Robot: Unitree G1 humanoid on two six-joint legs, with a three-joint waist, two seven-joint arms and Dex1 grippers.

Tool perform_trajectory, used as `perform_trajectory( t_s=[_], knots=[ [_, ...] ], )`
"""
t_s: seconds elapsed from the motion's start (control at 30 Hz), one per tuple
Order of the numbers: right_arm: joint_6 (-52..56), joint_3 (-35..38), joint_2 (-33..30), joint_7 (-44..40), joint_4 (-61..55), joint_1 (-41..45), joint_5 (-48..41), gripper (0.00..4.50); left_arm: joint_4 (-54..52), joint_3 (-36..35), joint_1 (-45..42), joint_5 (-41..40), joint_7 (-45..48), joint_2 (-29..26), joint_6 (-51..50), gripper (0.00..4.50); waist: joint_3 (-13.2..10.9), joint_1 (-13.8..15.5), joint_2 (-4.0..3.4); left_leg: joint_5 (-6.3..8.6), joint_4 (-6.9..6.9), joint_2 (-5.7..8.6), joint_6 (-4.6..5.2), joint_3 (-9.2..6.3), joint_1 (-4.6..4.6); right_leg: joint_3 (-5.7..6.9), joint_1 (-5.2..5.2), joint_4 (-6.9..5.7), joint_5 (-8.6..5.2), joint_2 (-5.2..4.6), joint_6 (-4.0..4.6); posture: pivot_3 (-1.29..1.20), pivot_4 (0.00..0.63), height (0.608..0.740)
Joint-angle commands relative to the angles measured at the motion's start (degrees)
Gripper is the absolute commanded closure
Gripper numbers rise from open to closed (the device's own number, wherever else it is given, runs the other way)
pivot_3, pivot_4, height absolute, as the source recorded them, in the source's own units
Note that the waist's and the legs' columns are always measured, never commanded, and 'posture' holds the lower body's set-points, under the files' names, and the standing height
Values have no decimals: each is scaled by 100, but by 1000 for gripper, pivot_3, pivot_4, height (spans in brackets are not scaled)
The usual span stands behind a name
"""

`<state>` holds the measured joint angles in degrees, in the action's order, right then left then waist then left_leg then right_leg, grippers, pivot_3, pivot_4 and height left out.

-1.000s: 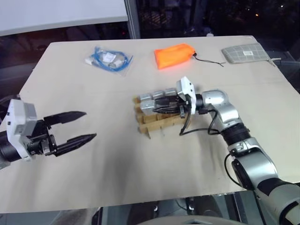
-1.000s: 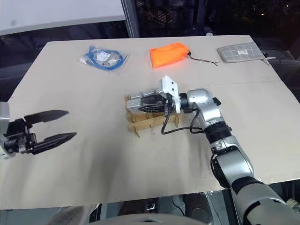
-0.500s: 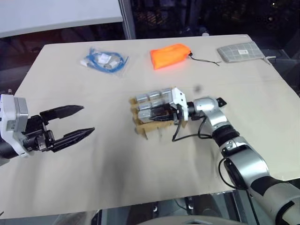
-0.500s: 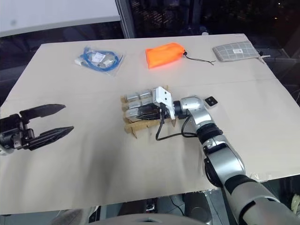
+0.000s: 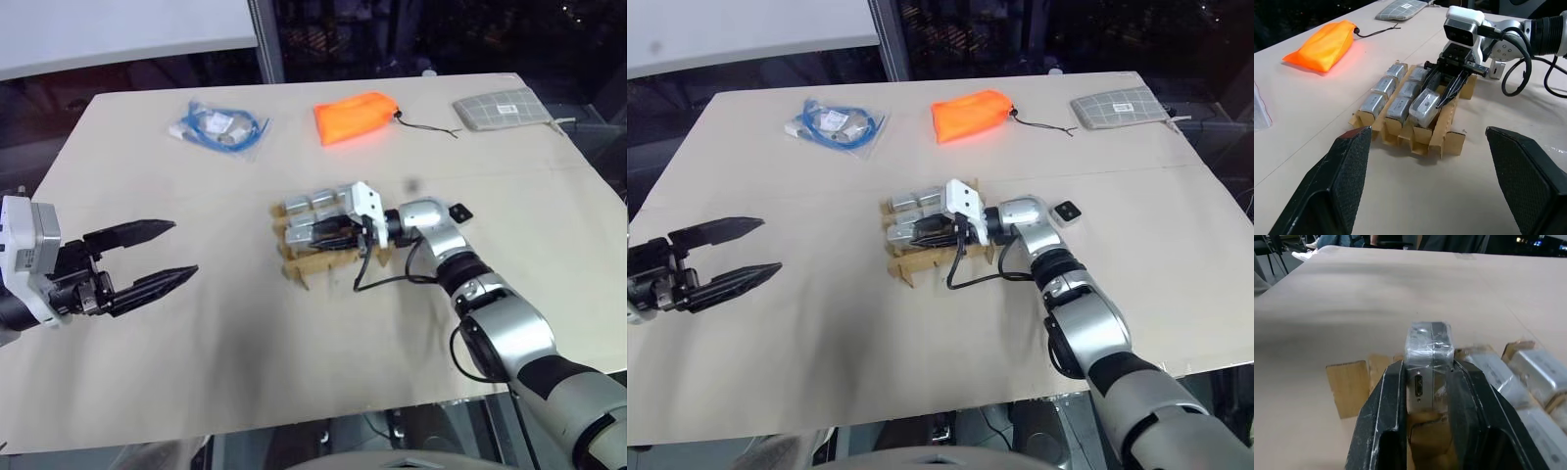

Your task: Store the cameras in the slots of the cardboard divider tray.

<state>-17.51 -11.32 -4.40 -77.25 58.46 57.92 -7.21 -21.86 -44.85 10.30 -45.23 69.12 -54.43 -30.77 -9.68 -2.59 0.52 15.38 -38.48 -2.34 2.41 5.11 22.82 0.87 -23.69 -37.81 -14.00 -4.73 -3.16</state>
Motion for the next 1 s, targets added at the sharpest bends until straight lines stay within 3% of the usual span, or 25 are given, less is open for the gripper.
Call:
perform_trajectory(
  t_s=[0.03,0.07,0.23,0.27,0.53,0.67,1.0],
  knots=[
    [127,39,-97,-103,37,101,101,2795,-135,-97,-61,-93,-49,-91,4,623,0,0,0,0,0,0,0,-2,0,1,0,-1,0,0,0,0,150,740],
    [144,49,-102,-115,40,106,108,2559,-129,-82,-71,-88,-52,-96,5,623,0,0,0,0,0,0,0,-3,0,1,0,-1,0,0,0,0,150,740],
    [24,227,-86,58,70,181,64,265,-113,-22,-131,-85,-59,-116,-11,623,0,-3,0,0,2,0,0,-2,2,1,0,4,0,0,0,0,150,740],
    [2,244,-98,81,72,198,77,95,-94,-6,-152,-79,-53,-125,-9,623,0,-6,0,0,2,0,0,-2,1,1,0,4,0,0,0,0,150,740],
    [-66,319,-168,-14,-174,200,44,95,13,178,-358,-51,-50,-180,1,623,-1,4,1,-1,2,2,-1,-5,3,3,0,0,1,-3,1,0,150,740],
    [-702,33,-208,-101,-364,38,343,95,23,234,-439,-70,-51,-200,-21,623,-3,-5,1,-1,5,2,-1,-4,4,3,-1,6,0,-2,1,0,150,740],
    [-1542,-283,-265,452,-94,121,971,95,19,235,-490,-107,-54,-242,-87,623,-5,-1,3,-1,8,1,-1,-4,4,4,-1,11,0,-1,1,0,150,740]
  ],
)
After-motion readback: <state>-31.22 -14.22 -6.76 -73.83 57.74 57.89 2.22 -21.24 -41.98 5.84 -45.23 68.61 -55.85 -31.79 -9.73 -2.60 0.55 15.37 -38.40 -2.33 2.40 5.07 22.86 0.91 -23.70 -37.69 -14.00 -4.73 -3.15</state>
